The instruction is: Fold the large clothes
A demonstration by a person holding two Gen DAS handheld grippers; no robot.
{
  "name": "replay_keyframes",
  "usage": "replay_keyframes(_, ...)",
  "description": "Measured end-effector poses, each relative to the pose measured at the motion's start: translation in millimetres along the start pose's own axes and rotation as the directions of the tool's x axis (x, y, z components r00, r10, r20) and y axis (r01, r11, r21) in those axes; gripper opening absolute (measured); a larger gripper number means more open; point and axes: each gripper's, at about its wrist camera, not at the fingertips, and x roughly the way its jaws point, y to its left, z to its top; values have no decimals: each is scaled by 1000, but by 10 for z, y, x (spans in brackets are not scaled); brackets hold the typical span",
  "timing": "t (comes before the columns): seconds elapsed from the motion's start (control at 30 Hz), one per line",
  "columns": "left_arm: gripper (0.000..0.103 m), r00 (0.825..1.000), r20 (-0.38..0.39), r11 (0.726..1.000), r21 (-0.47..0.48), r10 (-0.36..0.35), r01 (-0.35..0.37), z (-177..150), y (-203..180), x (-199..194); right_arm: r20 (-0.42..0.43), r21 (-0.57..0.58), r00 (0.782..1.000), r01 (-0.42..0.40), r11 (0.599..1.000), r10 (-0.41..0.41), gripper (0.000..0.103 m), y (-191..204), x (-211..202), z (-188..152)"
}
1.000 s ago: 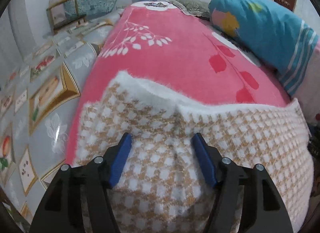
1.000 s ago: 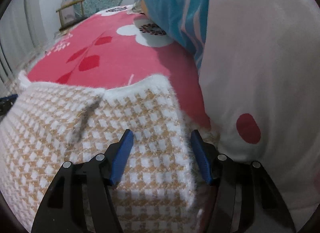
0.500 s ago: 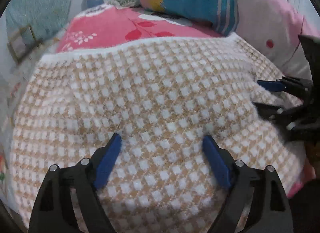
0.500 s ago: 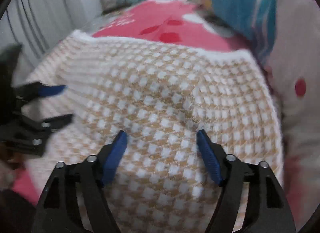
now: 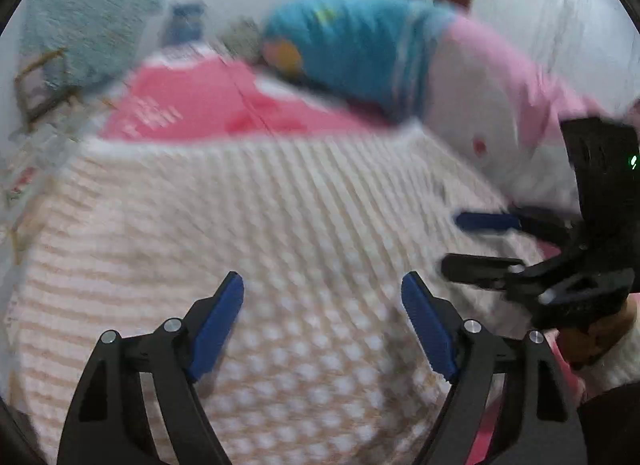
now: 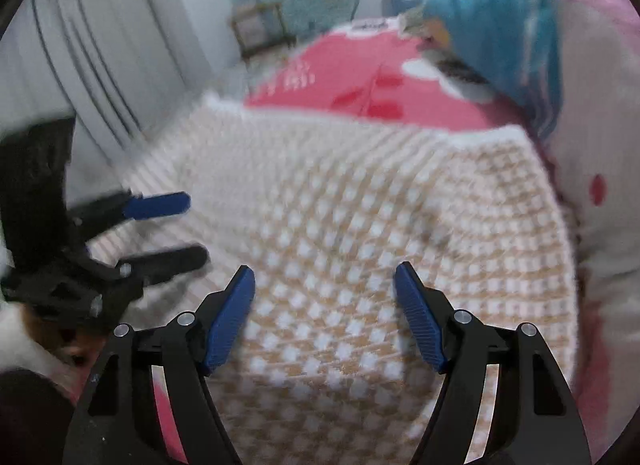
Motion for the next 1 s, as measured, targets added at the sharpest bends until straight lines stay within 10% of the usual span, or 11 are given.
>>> replay_keyframes(0.2,85,990,-115,996,54,78,-72,137,-63,296,-50,-33,992,113,993,-115,69,45,282,28)
replay_keyframes(0.47,82,996,79,995,-94,29,-21,-132,-118,-365,17,28,998,53,998,-53,67,-103,-314,-129)
replay_keyframes(0.57,84,995,-40,993,-61,95,-97,-413,-92,-65,-48,109,998,-30,994,36,68,-341,-76,-419)
replay_keyframes(0.7,91,982,-40,982,-28,186,-187,-385,-183,117,-21,42,999,44,998,-43,68,-206,16,-449)
replay_keyframes(1.0,89,989,32,986,-92,141,-138,-661,-142,-593,75,3,995,64,998,-64,68,-161,-439,-743)
